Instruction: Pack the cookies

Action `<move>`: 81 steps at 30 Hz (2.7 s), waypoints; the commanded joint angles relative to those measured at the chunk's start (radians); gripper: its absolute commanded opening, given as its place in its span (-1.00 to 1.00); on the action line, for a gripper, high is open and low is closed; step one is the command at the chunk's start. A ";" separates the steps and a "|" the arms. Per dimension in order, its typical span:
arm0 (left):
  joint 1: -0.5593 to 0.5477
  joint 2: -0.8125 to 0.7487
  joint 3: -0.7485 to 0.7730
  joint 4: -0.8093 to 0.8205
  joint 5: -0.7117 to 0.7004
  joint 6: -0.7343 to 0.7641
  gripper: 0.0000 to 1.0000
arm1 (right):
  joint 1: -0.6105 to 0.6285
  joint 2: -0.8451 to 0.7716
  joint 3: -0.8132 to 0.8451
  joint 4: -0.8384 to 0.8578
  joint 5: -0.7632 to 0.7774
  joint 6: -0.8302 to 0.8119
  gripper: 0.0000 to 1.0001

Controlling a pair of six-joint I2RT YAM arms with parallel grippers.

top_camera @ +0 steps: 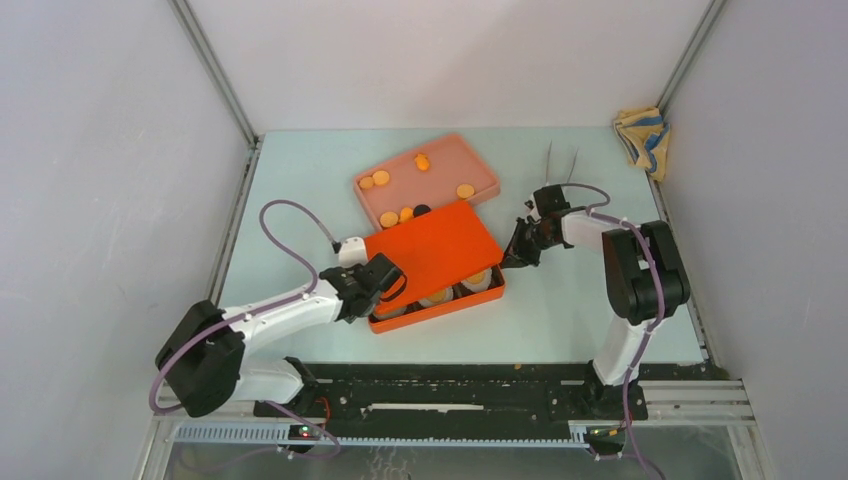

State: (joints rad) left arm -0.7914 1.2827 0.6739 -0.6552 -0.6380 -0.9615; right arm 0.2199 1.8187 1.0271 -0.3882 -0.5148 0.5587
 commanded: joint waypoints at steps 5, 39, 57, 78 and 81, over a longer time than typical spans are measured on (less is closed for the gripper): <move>0.019 -0.089 0.033 0.081 -0.006 0.013 -1.00 | 0.082 0.016 0.058 -0.013 -0.074 0.028 -1.00; 0.311 -0.266 -0.151 0.425 0.349 0.131 -1.00 | -0.109 0.207 0.164 0.502 -0.545 0.195 -0.20; 0.311 -0.266 -0.223 0.455 0.342 0.131 -1.00 | -0.008 0.250 0.240 0.496 -0.583 0.219 -0.19; 0.311 -0.317 -0.249 0.441 0.353 0.126 -1.00 | 0.031 0.438 0.529 0.193 -0.443 0.081 -0.15; 0.311 -0.323 -0.249 0.436 0.350 0.128 -1.00 | 0.053 0.445 0.536 0.226 -0.460 0.107 -0.16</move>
State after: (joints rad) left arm -0.4835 0.9718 0.4564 -0.1501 -0.2993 -0.8543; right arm 0.2317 2.2616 1.5272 -0.1234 -0.9535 0.6922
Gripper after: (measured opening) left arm 0.003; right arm 0.423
